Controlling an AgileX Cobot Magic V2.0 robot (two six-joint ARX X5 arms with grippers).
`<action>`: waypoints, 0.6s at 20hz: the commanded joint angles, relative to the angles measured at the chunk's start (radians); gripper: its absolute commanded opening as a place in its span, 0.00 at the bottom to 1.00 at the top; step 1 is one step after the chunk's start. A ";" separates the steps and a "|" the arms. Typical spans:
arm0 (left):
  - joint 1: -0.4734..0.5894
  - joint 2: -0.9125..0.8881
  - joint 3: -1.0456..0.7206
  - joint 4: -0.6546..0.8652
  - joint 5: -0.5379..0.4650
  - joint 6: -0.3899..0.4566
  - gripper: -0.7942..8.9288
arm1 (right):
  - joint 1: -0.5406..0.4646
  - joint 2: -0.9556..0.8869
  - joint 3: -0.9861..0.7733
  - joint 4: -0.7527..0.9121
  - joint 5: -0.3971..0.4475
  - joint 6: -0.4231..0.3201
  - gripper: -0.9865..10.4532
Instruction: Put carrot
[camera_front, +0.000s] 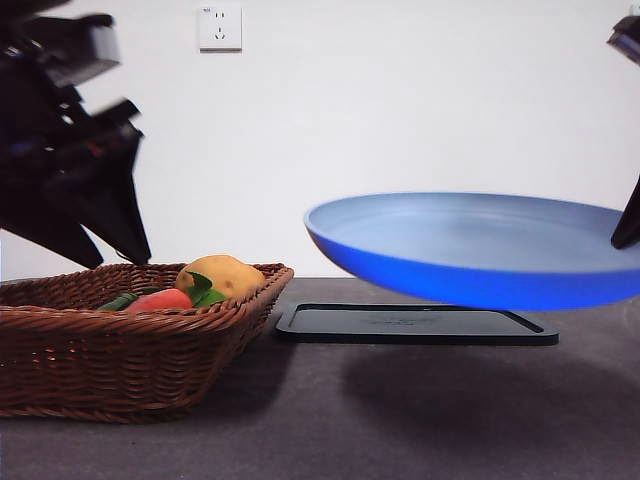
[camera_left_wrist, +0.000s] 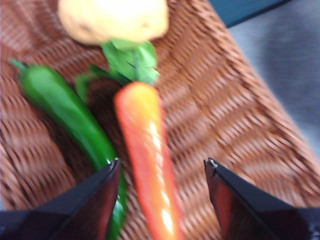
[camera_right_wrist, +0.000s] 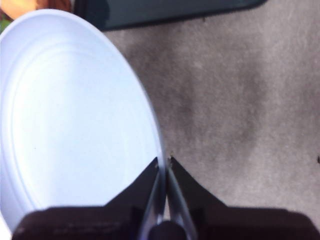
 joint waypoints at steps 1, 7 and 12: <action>-0.010 0.085 0.066 0.001 -0.046 0.058 0.39 | 0.002 -0.008 0.014 0.007 -0.004 -0.001 0.09; -0.011 0.290 0.177 -0.006 -0.037 0.067 0.39 | 0.002 -0.009 0.014 0.004 -0.005 -0.002 0.09; -0.011 0.386 0.177 0.005 -0.031 0.067 0.39 | 0.002 -0.009 0.014 0.004 -0.004 -0.005 0.09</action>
